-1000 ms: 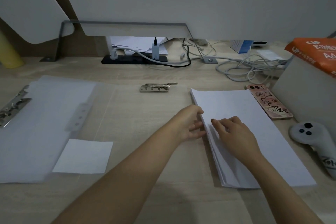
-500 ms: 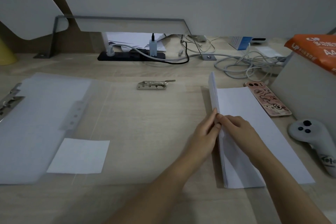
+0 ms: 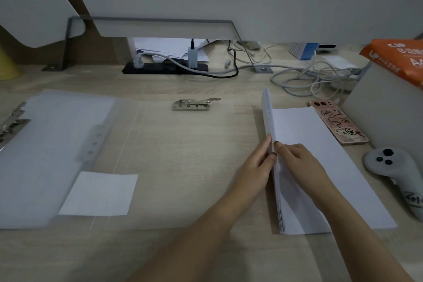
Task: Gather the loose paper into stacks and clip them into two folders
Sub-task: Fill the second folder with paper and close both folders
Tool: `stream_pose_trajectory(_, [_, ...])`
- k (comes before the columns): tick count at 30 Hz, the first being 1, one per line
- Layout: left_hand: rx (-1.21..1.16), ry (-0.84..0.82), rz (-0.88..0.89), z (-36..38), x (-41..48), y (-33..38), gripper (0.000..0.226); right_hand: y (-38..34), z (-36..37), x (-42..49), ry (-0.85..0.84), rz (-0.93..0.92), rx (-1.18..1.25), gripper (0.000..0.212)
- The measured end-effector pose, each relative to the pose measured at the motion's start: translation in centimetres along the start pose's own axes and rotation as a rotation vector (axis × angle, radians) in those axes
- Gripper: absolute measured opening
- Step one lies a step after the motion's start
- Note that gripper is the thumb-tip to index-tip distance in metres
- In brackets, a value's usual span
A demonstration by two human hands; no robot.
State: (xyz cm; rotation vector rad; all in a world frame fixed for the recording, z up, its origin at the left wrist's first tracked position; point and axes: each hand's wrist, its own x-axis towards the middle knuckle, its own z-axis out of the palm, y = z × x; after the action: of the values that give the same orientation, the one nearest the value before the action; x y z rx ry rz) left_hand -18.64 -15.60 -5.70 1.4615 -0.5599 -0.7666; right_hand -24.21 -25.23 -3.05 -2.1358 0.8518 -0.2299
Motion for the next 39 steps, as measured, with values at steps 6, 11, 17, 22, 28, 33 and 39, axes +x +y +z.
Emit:
stream_pose_trajectory(6, [0.005, -0.003, -0.009, -0.1, -0.1, 0.0, 0.048, -0.1, 0.0, -0.1, -0.003, 0.007, 0.003, 0.04])
stream_pose_trajectory(11, [0.029, 0.003, 0.007, -0.1, 0.0, -0.2, 0.048, 0.0, 0.0, 0.0, 0.013, 0.013, 0.0, 0.037])
stream_pose_trajectory(17, [0.206, 0.203, -0.019, 0.0, 0.4, -1.2, 0.032, 0.4, 0.3, 0.4, 0.035, 0.024, -0.066, 0.034])
stream_pose_trajectory(22, [0.355, 0.265, 0.083, 1.0, -0.5, 0.1, 0.052, 0.5, 0.4, 0.5, 0.045, -0.002, -0.072, 0.036])
stream_pose_trajectory(28, [0.091, 0.117, -0.202, 1.6, -0.1, 1.7, 0.036, 0.3, 0.2, 0.4, 0.004, -0.013, -0.036, 0.036])
stream_pose_trajectory(33, [0.113, 0.122, -0.299, 0.5, 0.8, 0.7, 0.034, 0.2, 0.7, 0.6, -0.004, 0.039, -0.068, 0.041])
stream_pose_trajectory(39, [0.114, 0.153, -0.283, -0.3, 0.4, 1.5, 0.057, 0.4, -0.6, 0.4, 0.044, 0.019, -0.082, 0.036])
